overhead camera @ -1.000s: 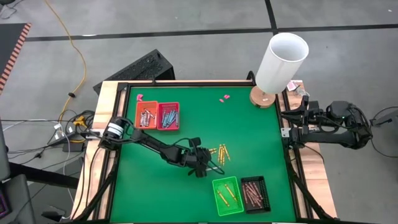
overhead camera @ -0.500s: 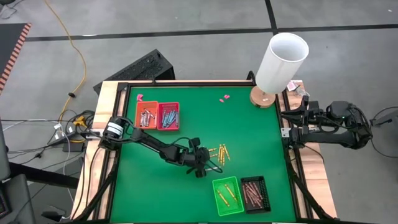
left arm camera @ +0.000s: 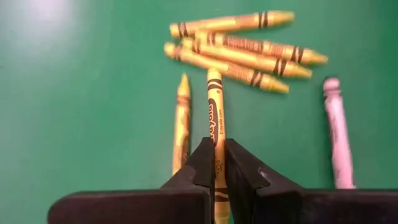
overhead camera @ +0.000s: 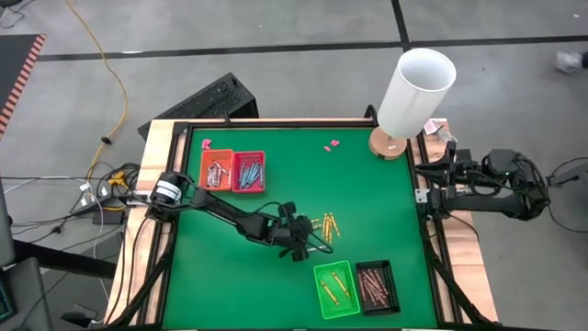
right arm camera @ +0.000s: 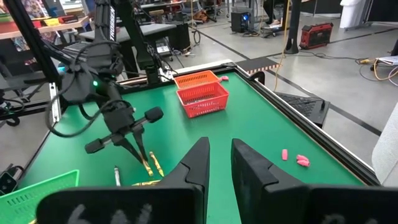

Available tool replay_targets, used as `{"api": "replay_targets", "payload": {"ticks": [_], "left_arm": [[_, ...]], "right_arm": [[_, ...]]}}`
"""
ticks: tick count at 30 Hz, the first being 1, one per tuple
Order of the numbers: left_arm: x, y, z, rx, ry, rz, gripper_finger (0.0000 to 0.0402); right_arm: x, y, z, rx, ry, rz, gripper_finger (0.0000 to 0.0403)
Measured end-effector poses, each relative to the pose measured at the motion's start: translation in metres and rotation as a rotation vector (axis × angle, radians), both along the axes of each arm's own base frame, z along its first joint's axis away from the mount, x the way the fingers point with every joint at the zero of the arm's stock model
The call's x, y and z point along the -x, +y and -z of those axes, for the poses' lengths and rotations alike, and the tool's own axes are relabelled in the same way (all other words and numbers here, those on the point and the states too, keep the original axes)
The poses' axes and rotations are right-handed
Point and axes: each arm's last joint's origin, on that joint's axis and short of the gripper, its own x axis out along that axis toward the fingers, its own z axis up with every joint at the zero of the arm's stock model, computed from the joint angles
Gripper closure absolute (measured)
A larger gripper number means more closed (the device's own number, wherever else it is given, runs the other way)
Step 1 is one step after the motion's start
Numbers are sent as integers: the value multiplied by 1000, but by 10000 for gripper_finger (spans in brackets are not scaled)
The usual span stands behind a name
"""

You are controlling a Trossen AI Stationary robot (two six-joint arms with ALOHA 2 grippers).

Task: Sort crayons
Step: Put the yellow crayon into the green bin

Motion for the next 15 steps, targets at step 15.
{"api": "replay_targets", "payload": {"ticks": [15], "left_arm": [[-25, -38, -62, -82, -216, 221, 399]], "right_arm": [[0, 0, 0, 0, 0, 0, 335]]}}
